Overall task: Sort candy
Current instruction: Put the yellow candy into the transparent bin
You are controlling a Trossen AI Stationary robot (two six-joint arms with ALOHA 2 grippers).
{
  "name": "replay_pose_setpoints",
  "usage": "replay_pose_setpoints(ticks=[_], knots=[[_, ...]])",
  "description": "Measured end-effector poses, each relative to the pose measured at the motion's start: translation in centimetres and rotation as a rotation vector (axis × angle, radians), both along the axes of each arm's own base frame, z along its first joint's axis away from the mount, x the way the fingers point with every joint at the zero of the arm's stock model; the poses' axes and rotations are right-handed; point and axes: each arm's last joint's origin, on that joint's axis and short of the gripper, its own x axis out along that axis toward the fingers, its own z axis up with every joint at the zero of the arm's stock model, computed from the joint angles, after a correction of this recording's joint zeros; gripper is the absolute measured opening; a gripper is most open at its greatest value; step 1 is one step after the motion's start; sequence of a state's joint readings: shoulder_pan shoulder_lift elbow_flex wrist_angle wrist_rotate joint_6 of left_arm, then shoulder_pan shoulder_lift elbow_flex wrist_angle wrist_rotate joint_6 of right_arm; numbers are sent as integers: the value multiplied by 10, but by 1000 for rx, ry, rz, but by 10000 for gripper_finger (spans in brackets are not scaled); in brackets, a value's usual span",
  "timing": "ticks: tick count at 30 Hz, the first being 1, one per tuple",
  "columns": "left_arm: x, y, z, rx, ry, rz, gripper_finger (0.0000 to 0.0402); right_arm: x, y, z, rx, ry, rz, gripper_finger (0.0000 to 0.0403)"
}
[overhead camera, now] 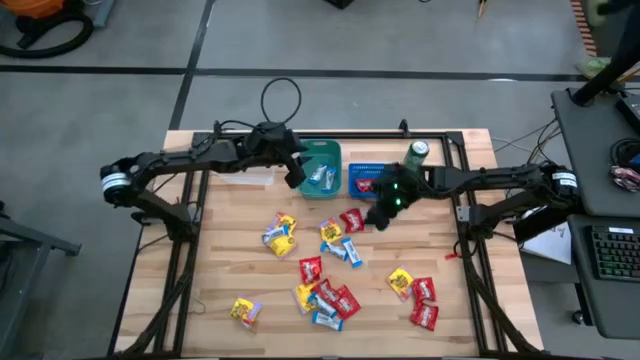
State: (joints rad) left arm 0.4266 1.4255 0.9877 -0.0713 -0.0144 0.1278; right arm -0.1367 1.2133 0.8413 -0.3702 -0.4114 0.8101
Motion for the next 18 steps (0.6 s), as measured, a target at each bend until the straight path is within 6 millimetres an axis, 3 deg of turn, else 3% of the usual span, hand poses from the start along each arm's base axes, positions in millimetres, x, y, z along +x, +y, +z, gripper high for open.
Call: replay_pose_setpoints(ticks=[5, 11, 18], knots=[[-4, -14, 14, 38, -43, -48, 110, -11, 31, -5, 127, 265, -49, 89], [-2, -25, 19, 48, -73, -86, 102, -23, 58, -5, 160, 553, -108, 86], [6, -44, 17, 37, -74, -152, 96, -27, 87, -12, 154, 680, -90, 92]])
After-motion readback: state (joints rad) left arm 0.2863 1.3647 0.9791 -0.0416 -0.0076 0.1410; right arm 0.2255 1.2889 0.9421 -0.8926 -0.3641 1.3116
